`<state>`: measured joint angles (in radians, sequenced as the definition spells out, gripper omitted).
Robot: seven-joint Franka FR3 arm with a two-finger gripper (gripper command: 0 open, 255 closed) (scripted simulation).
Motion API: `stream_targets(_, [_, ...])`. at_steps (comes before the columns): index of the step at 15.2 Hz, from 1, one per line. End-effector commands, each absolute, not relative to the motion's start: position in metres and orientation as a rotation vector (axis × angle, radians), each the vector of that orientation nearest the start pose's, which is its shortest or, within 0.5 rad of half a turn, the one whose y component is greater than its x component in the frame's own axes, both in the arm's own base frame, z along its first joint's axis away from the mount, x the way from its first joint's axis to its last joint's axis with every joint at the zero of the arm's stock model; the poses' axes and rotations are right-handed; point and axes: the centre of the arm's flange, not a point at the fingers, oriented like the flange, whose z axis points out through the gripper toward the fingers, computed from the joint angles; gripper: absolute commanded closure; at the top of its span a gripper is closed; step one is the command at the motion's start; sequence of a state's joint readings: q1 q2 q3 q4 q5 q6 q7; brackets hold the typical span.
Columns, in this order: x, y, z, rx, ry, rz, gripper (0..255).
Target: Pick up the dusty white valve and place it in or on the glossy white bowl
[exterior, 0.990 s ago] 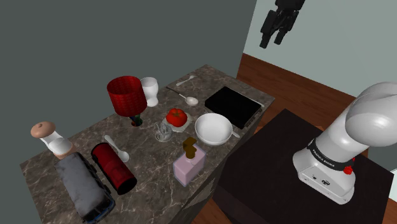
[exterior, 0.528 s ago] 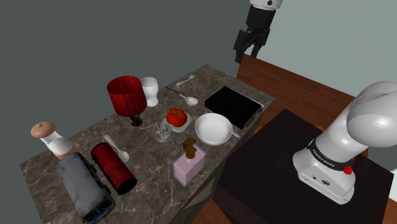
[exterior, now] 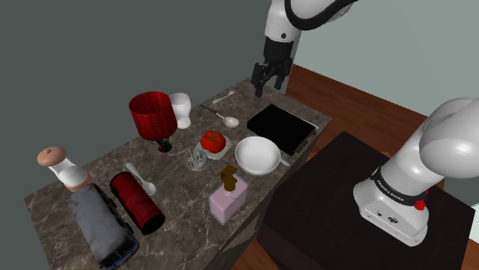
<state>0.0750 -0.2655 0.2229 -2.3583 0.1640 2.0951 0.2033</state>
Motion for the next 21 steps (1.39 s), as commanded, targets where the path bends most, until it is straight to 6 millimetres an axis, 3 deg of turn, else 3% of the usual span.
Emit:
stream_targets(1, [0.452, 0.163, 0.414, -3.059, -0.012, 0.043, 0])
stream_targets(21, [0.564, 0.333, 0.238, -3.057, -0.067, 0.147, 0])
